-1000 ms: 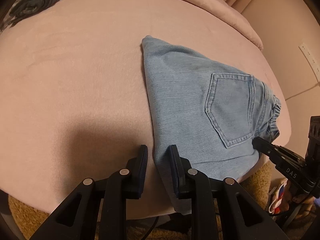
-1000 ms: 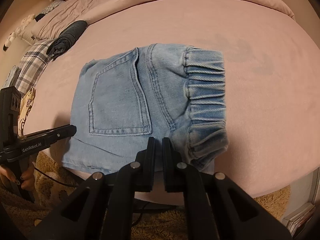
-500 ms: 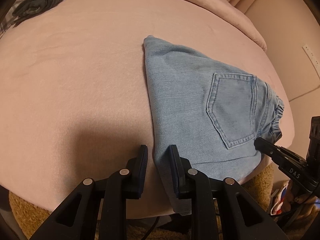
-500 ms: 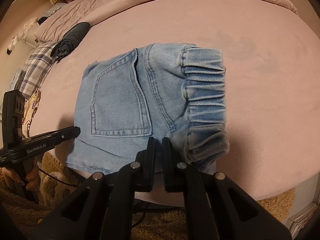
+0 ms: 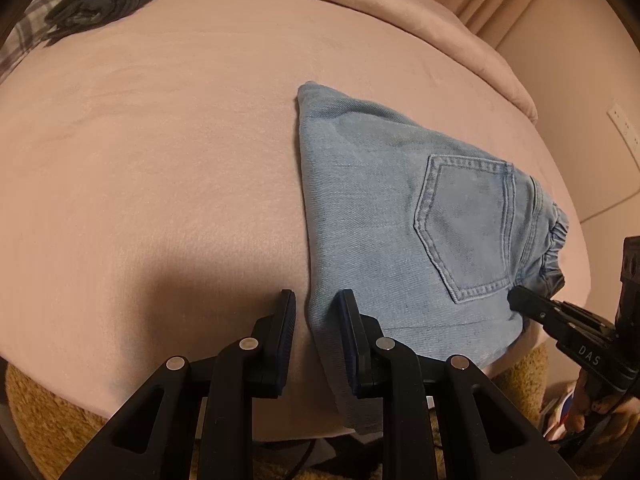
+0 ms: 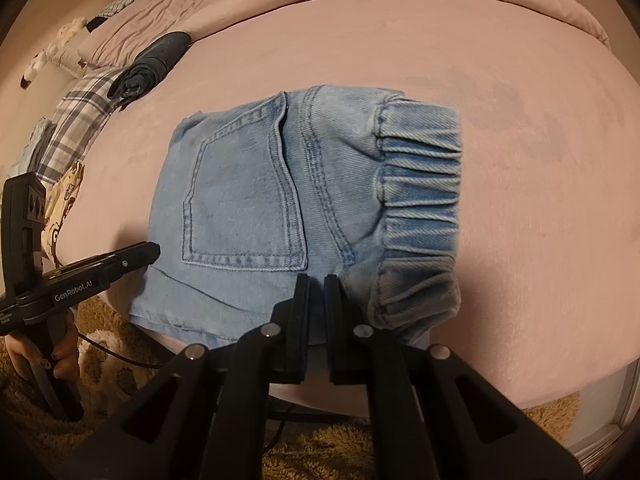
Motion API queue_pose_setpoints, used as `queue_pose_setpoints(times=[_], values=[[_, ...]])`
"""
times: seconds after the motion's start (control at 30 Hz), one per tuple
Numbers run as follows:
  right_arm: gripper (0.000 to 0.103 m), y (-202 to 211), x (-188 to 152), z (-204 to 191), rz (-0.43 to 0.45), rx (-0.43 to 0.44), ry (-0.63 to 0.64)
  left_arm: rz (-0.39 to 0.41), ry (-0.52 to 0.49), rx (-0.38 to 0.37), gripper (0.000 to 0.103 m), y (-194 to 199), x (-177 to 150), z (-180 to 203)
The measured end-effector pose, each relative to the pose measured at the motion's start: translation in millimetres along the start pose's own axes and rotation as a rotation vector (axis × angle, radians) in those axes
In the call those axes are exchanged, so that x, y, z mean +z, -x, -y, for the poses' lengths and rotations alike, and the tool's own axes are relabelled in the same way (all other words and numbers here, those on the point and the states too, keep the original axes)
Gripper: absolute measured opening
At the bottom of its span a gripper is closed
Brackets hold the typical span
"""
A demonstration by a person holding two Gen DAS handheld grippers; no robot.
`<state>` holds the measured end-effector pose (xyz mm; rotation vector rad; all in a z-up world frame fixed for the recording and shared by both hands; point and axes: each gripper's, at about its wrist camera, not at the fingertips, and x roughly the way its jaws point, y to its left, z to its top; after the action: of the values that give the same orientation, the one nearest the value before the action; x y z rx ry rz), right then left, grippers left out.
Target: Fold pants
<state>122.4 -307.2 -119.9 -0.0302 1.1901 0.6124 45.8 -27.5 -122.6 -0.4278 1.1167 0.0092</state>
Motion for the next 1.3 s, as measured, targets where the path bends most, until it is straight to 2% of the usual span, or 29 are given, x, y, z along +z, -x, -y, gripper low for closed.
queue_pose_setpoints(times=[0.73,1.3], values=[[0.005,-1.6,-0.9,-7.6,0.013,-0.026,0.003,0.016,-0.018,0.02,0.022,1.7,-2.9,6.5],[0.005,0.3,-3.7,-9.1,0.032,-0.047,-0.044,-0.017,-0.096,0.01,0.022,0.3,7.0,4.2]])
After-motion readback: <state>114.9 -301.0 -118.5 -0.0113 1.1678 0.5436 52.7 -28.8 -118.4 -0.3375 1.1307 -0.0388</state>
